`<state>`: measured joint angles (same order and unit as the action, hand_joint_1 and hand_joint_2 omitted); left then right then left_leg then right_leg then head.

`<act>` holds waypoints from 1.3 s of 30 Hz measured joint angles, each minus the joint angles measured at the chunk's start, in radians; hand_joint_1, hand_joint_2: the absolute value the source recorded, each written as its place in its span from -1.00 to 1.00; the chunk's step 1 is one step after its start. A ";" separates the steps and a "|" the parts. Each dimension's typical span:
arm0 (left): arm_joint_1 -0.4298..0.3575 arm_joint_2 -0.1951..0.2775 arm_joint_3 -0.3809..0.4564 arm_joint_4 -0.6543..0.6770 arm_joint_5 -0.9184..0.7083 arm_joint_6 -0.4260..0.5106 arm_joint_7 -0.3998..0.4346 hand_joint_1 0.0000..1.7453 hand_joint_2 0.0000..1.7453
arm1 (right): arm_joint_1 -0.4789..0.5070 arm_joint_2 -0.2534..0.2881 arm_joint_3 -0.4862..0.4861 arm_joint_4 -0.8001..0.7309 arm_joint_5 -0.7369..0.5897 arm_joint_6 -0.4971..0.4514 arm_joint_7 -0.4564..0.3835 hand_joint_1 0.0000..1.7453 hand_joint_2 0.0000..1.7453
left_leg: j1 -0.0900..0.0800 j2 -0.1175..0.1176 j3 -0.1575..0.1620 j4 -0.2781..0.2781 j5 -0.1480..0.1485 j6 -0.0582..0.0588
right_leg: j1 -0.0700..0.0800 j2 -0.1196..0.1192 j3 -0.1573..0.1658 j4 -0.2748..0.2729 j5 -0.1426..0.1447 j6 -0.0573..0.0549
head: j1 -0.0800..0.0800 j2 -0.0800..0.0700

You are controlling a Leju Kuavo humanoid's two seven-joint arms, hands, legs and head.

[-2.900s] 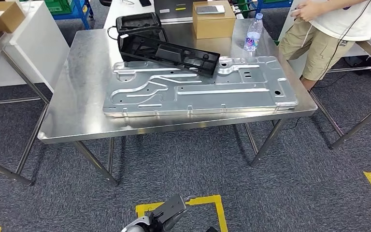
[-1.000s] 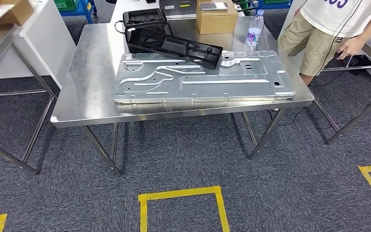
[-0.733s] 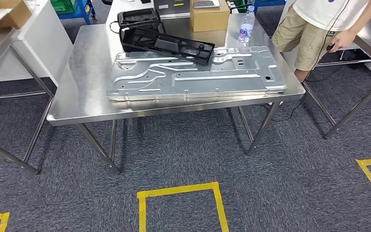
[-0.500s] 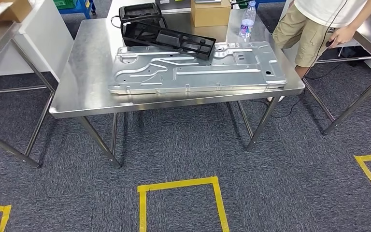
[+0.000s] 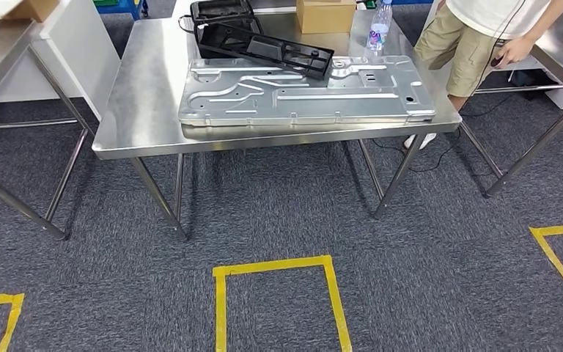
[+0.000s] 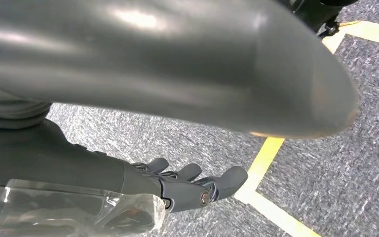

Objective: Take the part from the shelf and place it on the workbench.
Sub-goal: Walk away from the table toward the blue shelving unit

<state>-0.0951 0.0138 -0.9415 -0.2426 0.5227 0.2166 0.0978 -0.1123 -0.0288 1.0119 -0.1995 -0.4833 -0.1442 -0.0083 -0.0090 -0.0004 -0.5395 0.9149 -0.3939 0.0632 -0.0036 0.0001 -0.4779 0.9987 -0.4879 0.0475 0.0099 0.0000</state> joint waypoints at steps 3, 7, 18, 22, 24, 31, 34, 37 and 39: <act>-0.001 -0.002 0.000 0.000 0.001 -0.001 -0.001 -1.00 -1.00 | -0.004 0.000 -0.001 0.000 0.000 0.000 0.000 -1.00 -1.00 | -0.001 0.002 -0.015 0.006 0.018 -0.015 | 0.007 0.000 0.050 -0.099 -0.003 -0.010 | -0.001 0.000; 0.001 -0.004 0.000 0.001 0.001 -0.002 -0.001 -1.00 -1.00 | -0.002 -0.001 -0.001 0.000 -0.002 -0.001 0.000 -1.00 -1.00 | 0.006 0.000 -0.062 0.114 -0.075 -0.036 | 0.000 -0.006 0.025 -0.108 0.023 -0.038 | -0.002 0.000; -0.004 -0.006 -0.001 0.002 0.001 -0.003 -0.008 -1.00 -1.00 | -0.002 -0.001 -0.001 0.000 -0.009 0.000 0.000 -1.00 -1.00 | 0.010 -0.004 0.122 -0.018 -0.094 -0.032 | 0.009 -0.008 -0.083 -0.078 0.100 -0.017 | -0.003 0.000; -0.001 -0.010 -0.001 0.003 0.001 -0.002 -0.008 -1.00 -1.00 | 0.002 -0.002 -0.001 0.000 -0.009 0.000 0.001 -1.00 -1.00 | 0.014 0.000 0.086 -0.019 -0.064 0.002 | 0.004 -0.005 -0.126 0.009 0.020 0.002 | 0.000 0.000; -0.003 -0.010 -0.001 0.003 0.001 -0.002 -0.008 -1.00 -1.00 | 0.003 -0.002 -0.001 0.000 -0.009 0.000 0.000 -1.00 -1.00 | 0.010 0.002 0.063 -0.018 -0.045 0.011 | 0.001 -0.004 -0.167 0.151 -0.080 0.007 | 0.002 0.000; -0.003 -0.010 -0.001 0.003 0.001 -0.003 -0.008 -1.00 -1.00 | -0.001 -0.002 -0.001 0.000 -0.009 0.000 0.002 -1.00 -1.00 | -0.001 0.003 -0.010 -0.005 0.016 0.000 | 0.004 -0.002 0.041 -0.025 -0.009 -0.005 | 0.004 0.000; -0.003 -0.011 -0.001 0.003 0.000 -0.003 -0.008 -1.00 -1.00 | -0.004 -0.002 -0.002 0.000 -0.010 0.000 0.006 -1.00 -1.00 | -0.003 0.003 -0.031 0.003 0.038 -0.015 | 0.009 -0.001 0.082 -0.117 -0.018 -0.020 | 0.003 0.000; 0.001 -0.011 -0.001 0.004 0.000 -0.003 -0.008 -1.00 -1.00 | -0.002 -0.002 -0.002 0.000 -0.010 -0.001 0.010 -1.00 -1.00 | 0.004 0.002 -0.066 0.072 -0.033 -0.029 | 0.006 -0.007 0.053 -0.115 0.010 -0.044 | 0.002 0.000; 0.001 -0.012 -0.001 0.004 0.000 -0.004 -0.008 -1.00 -1.00 | -0.002 -0.002 -0.002 0.000 -0.011 0.000 0.011 -1.00 -1.00 | 0.009 0.001 -0.103 0.205 -0.136 -0.037 | 0.009 -0.008 0.028 -0.114 0.031 -0.051 | 0.000 0.000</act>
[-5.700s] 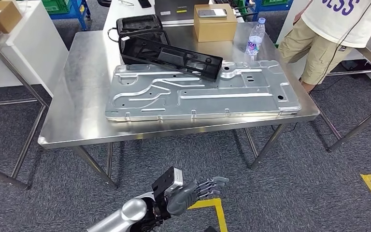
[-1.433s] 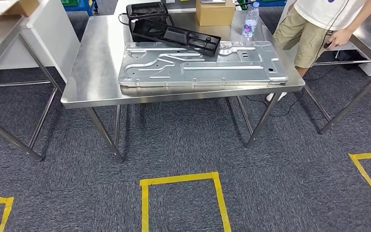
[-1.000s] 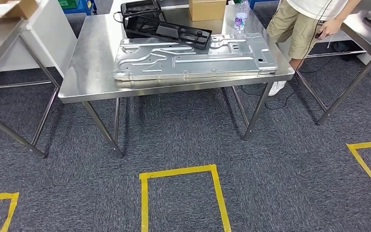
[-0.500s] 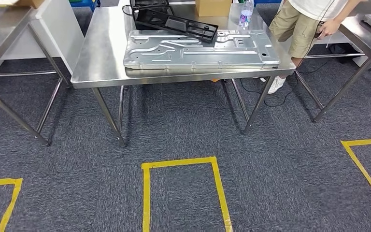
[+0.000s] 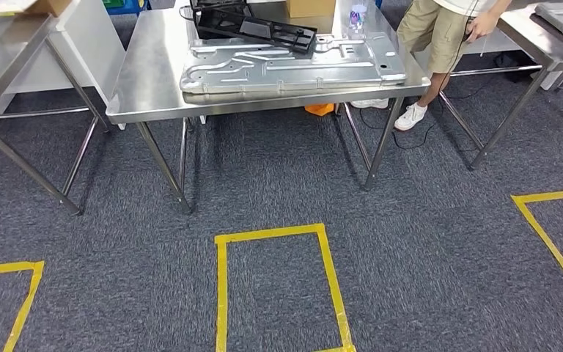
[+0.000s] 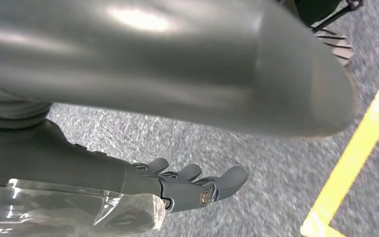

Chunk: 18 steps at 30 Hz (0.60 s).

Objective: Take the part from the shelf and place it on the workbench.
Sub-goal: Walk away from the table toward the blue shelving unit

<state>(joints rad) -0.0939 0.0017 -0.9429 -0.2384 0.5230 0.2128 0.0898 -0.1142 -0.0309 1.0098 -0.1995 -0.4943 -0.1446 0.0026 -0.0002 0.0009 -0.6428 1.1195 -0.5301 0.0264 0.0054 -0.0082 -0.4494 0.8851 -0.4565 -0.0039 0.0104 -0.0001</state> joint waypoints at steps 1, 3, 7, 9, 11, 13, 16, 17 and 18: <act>0.000 0.000 0.000 0.000 0.000 0.000 0.000 -1.00 -1.00 | 0.000 0.000 0.000 0.000 0.000 0.000 0.000 -1.00 -1.00 | 0.001 0.000 -0.013 0.067 -0.030 -0.003 | 0.001 -0.001 -0.014 0.001 0.010 -0.001 | 0.000 0.000; 0.000 -0.001 0.000 0.000 0.000 0.000 0.000 -1.00 -1.00 | 0.000 0.000 0.000 0.000 0.000 0.000 0.001 -1.00 -1.00 | 0.002 0.000 -0.006 0.127 -0.021 -0.004 | 0.003 -0.001 -0.043 0.007 0.029 0.000 | 0.000 0.000; 0.000 -0.001 0.000 0.000 0.000 0.000 0.000 -1.00 -1.00 | 0.000 0.000 0.000 0.000 0.000 0.000 0.001 -1.00 -1.00 | 0.002 0.000 0.021 0.110 0.017 -0.004 | 0.003 -0.001 -0.064 0.013 0.040 0.001 | 0.000 0.000; 0.000 -0.001 0.000 0.000 0.000 0.000 0.000 -1.00 -1.00 | 0.000 0.000 0.000 0.000 -0.001 0.000 0.002 -1.00 -1.00 | 0.002 0.000 0.034 0.092 0.028 -0.003 | 0.003 -0.001 -0.069 0.015 0.043 0.001 | 0.000 0.000; -0.003 -0.001 0.000 0.000 0.000 0.000 -0.001 -1.00 -1.00 | 0.001 0.000 0.000 0.000 -0.001 0.000 0.003 -1.00 -1.00 | 0.001 0.000 0.118 -0.025 0.048 0.002 | 0.004 -0.001 -0.090 0.024 0.053 0.005 | 0.000 0.000; -0.005 -0.002 0.000 0.000 0.000 0.001 -0.002 -1.00 -1.00 | 0.001 0.000 0.000 0.000 -0.001 0.000 0.004 -1.00 -1.00 | -0.002 0.000 0.206 -0.179 0.057 0.018 | 0.004 0.000 -0.121 0.038 0.073 0.021 | 0.000 0.000; -0.005 -0.004 0.000 0.000 0.000 0.001 -0.004 -1.00 -1.00 | 0.004 0.000 0.000 0.000 -0.001 0.000 0.006 -1.00 -1.00 | -0.003 0.004 0.192 -0.233 0.082 0.044 | -0.001 0.003 -0.173 0.144 -0.024 0.045 | 0.003 0.000; -0.005 -0.004 0.000 0.000 0.000 0.002 -0.004 -1.00 -1.00 | 0.004 0.000 0.000 0.000 -0.002 0.000 0.006 -1.00 -1.00 | -0.005 0.004 0.179 -0.233 0.093 0.048 | -0.003 0.003 -0.192 0.214 -0.079 0.048 | 0.004 0.000; -0.005 -0.004 0.000 0.000 0.000 0.002 -0.004 -1.00 -1.00 | 0.004 0.000 0.000 0.000 -0.002 0.000 0.006 -1.00 -1.00 | -0.007 0.005 0.165 -0.232 0.104 0.049 | -0.005 0.003 -0.206 0.285 -0.117 0.051 | 0.004 0.000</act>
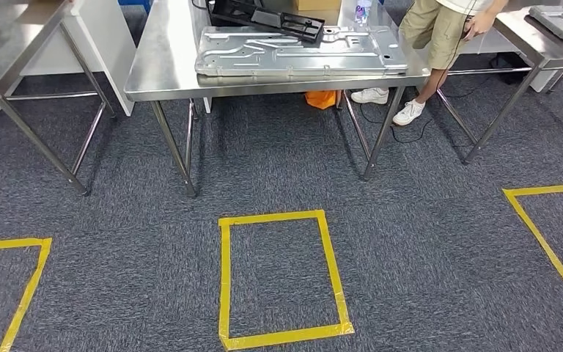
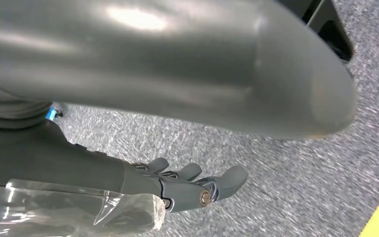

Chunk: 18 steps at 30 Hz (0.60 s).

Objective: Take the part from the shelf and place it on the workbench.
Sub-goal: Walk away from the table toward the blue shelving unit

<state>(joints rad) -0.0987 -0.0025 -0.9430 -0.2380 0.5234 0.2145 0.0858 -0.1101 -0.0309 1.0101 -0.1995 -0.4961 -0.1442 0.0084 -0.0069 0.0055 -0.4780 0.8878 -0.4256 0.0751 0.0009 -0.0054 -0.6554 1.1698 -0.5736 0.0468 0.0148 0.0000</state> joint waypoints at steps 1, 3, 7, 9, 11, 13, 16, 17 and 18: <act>0.000 0.000 0.000 0.000 0.000 0.000 0.000 -1.00 -1.00 | 0.000 0.000 0.000 0.000 0.000 0.000 0.000 -1.00 -1.00 | -0.001 0.001 -0.015 0.001 0.011 -0.001 | -0.001 0.000 -0.004 0.052 -0.012 0.002 | 0.000 0.000; 0.001 0.000 0.000 0.000 0.000 0.000 0.000 -1.00 -1.00 | 0.000 0.000 0.000 0.000 0.000 0.000 0.000 -1.00 -1.00 | -0.002 0.001 -0.045 0.006 0.033 -0.003 | -0.003 0.000 0.032 0.059 0.031 0.002 | 0.001 0.000; 0.000 0.000 0.000 0.000 -0.001 0.000 -0.003 -1.00 -1.00 | -0.006 0.000 0.000 0.000 0.000 0.000 0.000 -1.00 -1.00 | -0.005 -0.001 -0.086 0.020 0.065 -0.018 | 0.001 0.001 0.252 -0.237 0.067 -0.010 | 0.002 0.000; 0.001 -0.001 0.000 0.000 -0.001 0.000 -0.005 -1.00 -1.00 | -0.007 0.000 0.000 0.000 -0.002 0.000 0.000 -1.00 -1.00 | -0.004 0.001 -0.092 0.024 0.079 -0.029 | 0.007 0.001 0.286 -0.302 0.052 -0.022 | 0.002 0.000; 0.001 -0.001 0.000 0.000 -0.002 0.000 -0.006 -1.00 -1.00 | -0.005 0.000 0.000 0.000 -0.005 0.000 0.001 -1.00 -1.00 | 0.001 0.001 -0.102 0.041 0.068 -0.040 | 0.006 -0.002 0.276 -0.301 0.064 -0.036 | 0.001 0.000; 0.003 -0.001 -0.001 0.000 -0.003 0.000 -0.006 -1.00 -1.00 | -0.004 -0.001 0.000 0.000 -0.006 0.000 0.001 -1.00 -1.00 | 0.006 -0.001 -0.133 0.124 -0.005 -0.050 | 0.005 -0.004 0.262 -0.302 0.081 -0.049 | 0.000 0.000; 0.005 -0.003 -0.003 0.000 -0.006 0.000 -0.006 -1.00 -1.00 | -0.002 -0.001 0.001 0.000 -0.004 0.000 0.003 -1.00 -1.00 | 0.009 -0.001 -0.196 0.328 -0.113 -0.062 | 0.007 -0.006 0.235 -0.299 0.101 -0.053 | -0.002 0.000; 0.006 -0.003 -0.004 0.000 -0.007 0.000 -0.006 -1.00 -1.00 | -0.001 -0.001 0.001 0.000 -0.002 0.000 0.006 -1.00 -1.00 | 0.010 -0.001 -0.196 0.353 -0.113 -0.063 | 0.007 -0.008 0.226 -0.297 0.106 -0.052 | -0.002 0.000; 0.007 -0.003 -0.005 0.000 -0.008 0.000 -0.006 -1.00 -1.00 | 0.000 -0.001 0.001 0.000 0.000 0.000 0.010 -1.00 -1.00 | 0.010 0.000 -0.173 0.332 -0.094 -0.063 | 0.007 -0.011 0.219 -0.294 0.109 -0.051 | -0.002 0.000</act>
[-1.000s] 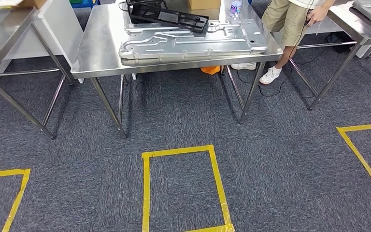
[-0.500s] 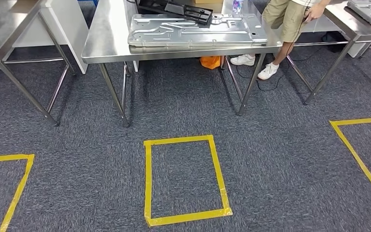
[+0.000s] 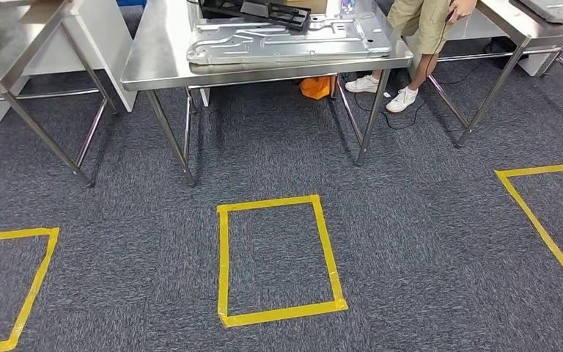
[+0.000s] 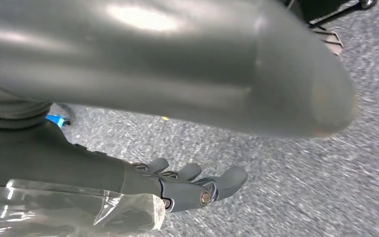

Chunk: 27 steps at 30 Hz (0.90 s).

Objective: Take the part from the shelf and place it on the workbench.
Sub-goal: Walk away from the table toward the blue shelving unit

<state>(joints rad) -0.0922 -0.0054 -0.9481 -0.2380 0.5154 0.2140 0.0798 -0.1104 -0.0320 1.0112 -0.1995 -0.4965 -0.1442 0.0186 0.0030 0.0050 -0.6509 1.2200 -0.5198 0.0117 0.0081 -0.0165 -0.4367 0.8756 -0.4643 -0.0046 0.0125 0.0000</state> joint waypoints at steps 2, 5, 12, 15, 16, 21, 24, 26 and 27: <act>-0.001 0.000 -0.001 0.000 -0.003 0.000 0.000 -1.00 -1.00 | 0.001 0.000 0.000 0.000 0.004 0.000 0.010 -1.00 -1.00 | -0.001 0.016 0.097 -0.148 0.053 0.004 | 0.001 -0.010 -0.009 0.007 0.002 0.002 | 0.000 0.000; -0.007 0.000 -0.002 0.000 -0.006 0.000 0.001 -1.00 -1.00 | 0.001 0.000 0.000 0.000 0.004 0.000 0.020 -1.00 -1.00 | -0.010 0.040 0.188 -0.311 0.082 0.021 | 0.008 -0.029 -0.015 0.016 0.002 0.012 | 0.002 0.000; -0.006 -0.003 -0.007 0.000 -0.008 0.003 0.004 -1.00 -1.00 | 0.000 0.000 0.000 0.000 0.004 0.000 0.028 -1.00 -1.00 | -0.006 -0.006 0.162 -0.323 0.104 0.057 | -0.002 0.005 -0.129 0.263 -0.137 0.044 | 0.009 0.000; -0.003 -0.004 -0.010 0.001 -0.008 0.003 0.004 -1.00 -1.00 | 0.004 0.001 0.001 0.000 0.004 0.000 0.032 -1.00 -1.00 | -0.007 -0.034 0.155 -0.321 0.111 0.055 | -0.009 0.007 -0.161 0.337 -0.138 0.047 | 0.009 0.000; -0.003 -0.004 -0.010 0.001 -0.008 0.003 0.004 -1.00 -1.00 | 0.004 0.001 0.001 0.000 0.004 0.000 0.033 -1.00 -1.00 | -0.007 -0.044 0.154 -0.319 0.112 0.054 | -0.011 0.011 -0.133 0.282 -0.102 0.047 | 0.009 0.000; -0.007 -0.005 -0.010 0.001 -0.004 0.003 0.009 -1.00 -1.00 | 0.003 0.000 0.001 0.000 0.005 0.000 0.037 -1.00 -1.00 | -0.009 -0.094 0.129 -0.301 0.120 0.032 | -0.018 0.082 -0.029 0.044 -0.010 0.042 | 0.009 0.000; -0.001 -0.005 -0.011 0.001 -0.003 0.003 0.015 -1.00 -1.00 | 0.001 0.001 0.001 0.000 0.005 0.000 0.040 -1.00 -1.00 | -0.004 -0.091 0.105 -0.275 0.107 0.017 | -0.019 0.051 -0.038 0.040 -0.002 0.025 | 0.007 0.000; -0.001 -0.006 -0.011 0.001 -0.003 0.003 0.017 -1.00 0.00 | 0.002 0.001 0.001 0.000 0.006 0.000 0.041 -1.00 -1.00 | -0.002 -0.050 0.054 -0.165 0.041 0.008 | -0.019 0.025 -0.043 0.038 0.003 0.016 | 0.003 0.000; -0.002 -0.007 -0.011 0.001 -0.003 0.003 0.017 -1.00 0.50 | 0.003 0.001 0.001 0.000 0.005 0.000 0.042 -1.00 -1.00 | -0.001 -0.033 0.020 -0.085 0.001 0.003 | -0.018 0.011 -0.045 0.038 0.004 0.015 | 0.001 0.000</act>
<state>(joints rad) -0.0946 -0.0120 -0.9591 -0.2373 0.5128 0.2167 0.0969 -0.1071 -0.0306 1.0120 -0.1995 -0.4911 -0.1444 0.0605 0.0022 -0.0280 -0.6314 1.1346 -0.5185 0.0147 -0.0097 -0.0054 -0.4821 0.9136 -0.4603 0.0102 0.0136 0.0000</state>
